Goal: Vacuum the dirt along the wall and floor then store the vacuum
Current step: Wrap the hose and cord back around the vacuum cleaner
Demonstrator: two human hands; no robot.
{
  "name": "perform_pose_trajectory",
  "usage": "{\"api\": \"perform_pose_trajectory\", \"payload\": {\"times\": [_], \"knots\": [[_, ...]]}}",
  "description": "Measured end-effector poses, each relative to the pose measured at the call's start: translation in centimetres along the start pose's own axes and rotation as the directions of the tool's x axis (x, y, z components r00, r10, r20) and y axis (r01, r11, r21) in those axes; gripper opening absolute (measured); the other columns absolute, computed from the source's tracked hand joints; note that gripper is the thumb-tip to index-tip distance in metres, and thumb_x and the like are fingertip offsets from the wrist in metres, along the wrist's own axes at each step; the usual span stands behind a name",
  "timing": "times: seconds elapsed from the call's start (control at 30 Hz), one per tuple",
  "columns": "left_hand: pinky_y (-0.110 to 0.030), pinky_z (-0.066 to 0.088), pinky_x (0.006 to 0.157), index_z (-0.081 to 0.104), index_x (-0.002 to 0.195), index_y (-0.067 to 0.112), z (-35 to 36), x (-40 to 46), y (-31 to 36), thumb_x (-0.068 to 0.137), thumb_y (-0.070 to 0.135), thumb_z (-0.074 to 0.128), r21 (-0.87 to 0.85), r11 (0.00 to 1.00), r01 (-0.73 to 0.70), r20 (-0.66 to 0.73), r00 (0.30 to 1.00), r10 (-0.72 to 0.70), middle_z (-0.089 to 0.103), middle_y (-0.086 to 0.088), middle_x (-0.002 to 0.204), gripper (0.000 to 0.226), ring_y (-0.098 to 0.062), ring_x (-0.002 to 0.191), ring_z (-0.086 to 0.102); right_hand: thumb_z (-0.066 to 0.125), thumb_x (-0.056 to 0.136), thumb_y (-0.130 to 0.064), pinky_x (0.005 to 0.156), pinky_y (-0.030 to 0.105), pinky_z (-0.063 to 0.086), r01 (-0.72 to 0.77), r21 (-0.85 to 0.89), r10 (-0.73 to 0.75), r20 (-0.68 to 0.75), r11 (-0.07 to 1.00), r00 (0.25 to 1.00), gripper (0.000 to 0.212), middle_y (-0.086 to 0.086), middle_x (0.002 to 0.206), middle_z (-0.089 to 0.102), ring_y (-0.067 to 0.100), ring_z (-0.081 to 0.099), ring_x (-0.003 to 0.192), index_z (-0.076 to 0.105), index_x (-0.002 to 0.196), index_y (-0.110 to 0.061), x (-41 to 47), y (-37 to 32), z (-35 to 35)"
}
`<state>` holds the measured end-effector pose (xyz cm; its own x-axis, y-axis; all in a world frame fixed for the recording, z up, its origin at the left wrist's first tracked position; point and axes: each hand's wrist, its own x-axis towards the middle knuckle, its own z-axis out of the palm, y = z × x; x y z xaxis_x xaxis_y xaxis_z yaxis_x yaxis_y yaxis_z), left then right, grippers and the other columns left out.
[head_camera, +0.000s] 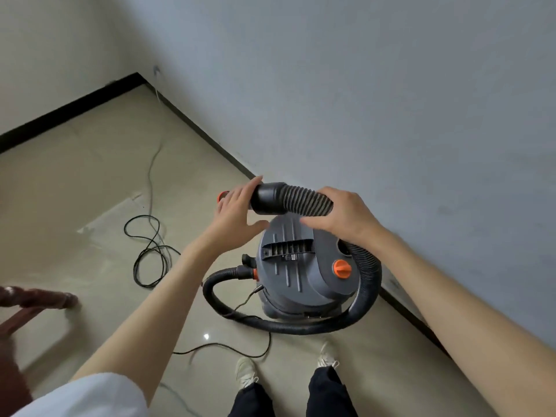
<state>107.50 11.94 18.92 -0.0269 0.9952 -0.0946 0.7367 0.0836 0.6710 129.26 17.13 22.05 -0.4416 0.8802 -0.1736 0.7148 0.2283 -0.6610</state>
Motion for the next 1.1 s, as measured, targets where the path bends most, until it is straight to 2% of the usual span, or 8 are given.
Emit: {"api": "perform_pose_trajectory", "payload": {"times": [0.17, 0.27, 0.47, 0.6, 0.77, 0.9, 1.0, 1.1], "knots": [[-0.043, 0.032, 0.097, 0.044, 0.131, 0.018, -2.7, 0.0, -1.0, 0.078, 0.050, 0.066, 0.120, 0.968, -0.221, -0.137, 0.962, 0.236, 0.052, -0.006, 0.117, 0.066, -0.020, 0.099, 0.042, 0.082, 0.074, -0.030, 0.055, 0.025, 0.040, -0.007, 0.056, 0.009, -0.033, 0.998, 0.999, 0.030, -0.007, 0.065, 0.051, 0.008, 0.049, 0.053, 0.057, 0.083, -0.016, 0.4, -3.3, 0.4], [-0.048, 0.031, 0.100, 0.044, 0.130, 0.016, -3.3, 0.0, -1.4, 0.083, 0.050, 0.062, 0.195, 0.954, -0.228, -0.183, 0.947, 0.263, 0.052, -0.007, 0.114, 0.061, -0.024, 0.102, 0.045, 0.082, 0.074, -0.034, 0.056, 0.021, 0.038, -0.004, 0.082, 0.012, -0.090, 0.997, 0.996, 0.034, -0.009, 0.069, 0.052, 0.006, 0.049, 0.059, 0.057, 0.090, -0.018, 0.4, -4.1, 0.8], [-0.053, 0.042, 0.092, 0.041, 0.130, 0.012, -4.1, 0.2, -2.3, 0.086, 0.033, 0.065, -0.125, 0.985, -0.122, -0.281, 0.956, 0.083, 0.044, 0.002, 0.113, 0.055, -0.020, 0.100, 0.047, 0.080, 0.076, -0.029, 0.063, 0.022, 0.043, -0.100, 0.257, 0.160, -0.222, 0.961, 0.962, 0.043, -0.010, 0.082, 0.055, 0.012, 0.056, 0.073, 0.050, 0.107, -0.024, -0.5, -1.8, 2.0], [-0.023, 0.040, 0.079, 0.037, 0.132, 0.013, -4.4, 1.2, -1.5, 0.089, 0.025, 0.062, -0.312, 0.950, -0.010, -0.309, 0.947, -0.091, 0.048, -0.005, 0.122, 0.051, -0.015, 0.100, 0.048, 0.078, 0.079, -0.023, 0.064, 0.021, 0.044, -0.223, 0.443, 0.354, -0.241, 0.869, 0.903, 0.047, -0.007, 0.091, 0.059, 0.013, 0.060, 0.083, 0.046, 0.113, -0.020, -1.5, 1.3, 3.4], [-0.027, 0.038, 0.080, 0.034, 0.135, 0.013, -3.8, 3.2, -0.7, 0.092, 0.028, 0.057, -0.432, 0.899, 0.077, -0.319, 0.919, -0.232, 0.049, -0.005, 0.122, 0.051, -0.018, 0.103, 0.050, 0.075, 0.084, -0.020, 0.058, 0.018, 0.040, -0.345, 0.477, 0.479, -0.194, 0.808, 0.856, 0.044, -0.003, 0.093, 0.058, 0.017, 0.059, 0.084, 0.046, 0.116, -0.012, -2.0, 5.1, 5.3], [-0.028, 0.042, 0.081, 0.033, 0.133, 0.013, -2.5, 4.4, -0.9, 0.090, 0.030, 0.060, -0.462, 0.876, 0.139, -0.303, 0.903, -0.304, 0.050, -0.009, 0.121, 0.054, -0.021, 0.101, 0.052, 0.069, 0.089, -0.020, 0.049, 0.010, 0.040, -0.305, 0.415, 0.437, -0.275, 0.857, 0.856, 0.030, -0.007, 0.081, 0.054, 0.007, 0.051, 0.066, 0.045, 0.106, -0.015, -0.7, 6.2, 3.2], [-0.031, 0.044, 0.086, 0.033, 0.132, 0.014, -1.7, 4.6, -1.8, 0.087, 0.028, 0.064, -0.472, 0.857, 0.205, -0.248, 0.902, -0.352, 0.050, -0.007, 0.121, 0.056, -0.021, 0.104, 0.053, 0.065, 0.090, -0.018, 0.061, 0.027, 0.039, -0.275, 0.279, 0.358, -0.318, 0.920, 0.878, 0.029, -0.001, 0.088, 0.056, 0.018, 0.053, 0.077, 0.049, 0.114, -0.011, 0.7, 6.9, 0.3], [-0.033, 0.045, 0.091, 0.038, 0.131, 0.014, -0.8, 4.2, -3.0, 0.085, 0.026, 0.068, -0.437, 0.858, 0.270, -0.219, 0.893, -0.392, 0.053, -0.005, 0.120, 0.057, -0.020, 0.106, 0.054, 0.062, 0.091, -0.018, 0.058, 0.028, 0.036, -0.235, 0.122, 0.262, -0.302, 0.964, 0.917, 0.033, 0.006, 0.095, 0.057, 0.021, 0.053, 0.081, 0.048, 0.118, -0.006, 2.7, 7.4, -1.7]]}}
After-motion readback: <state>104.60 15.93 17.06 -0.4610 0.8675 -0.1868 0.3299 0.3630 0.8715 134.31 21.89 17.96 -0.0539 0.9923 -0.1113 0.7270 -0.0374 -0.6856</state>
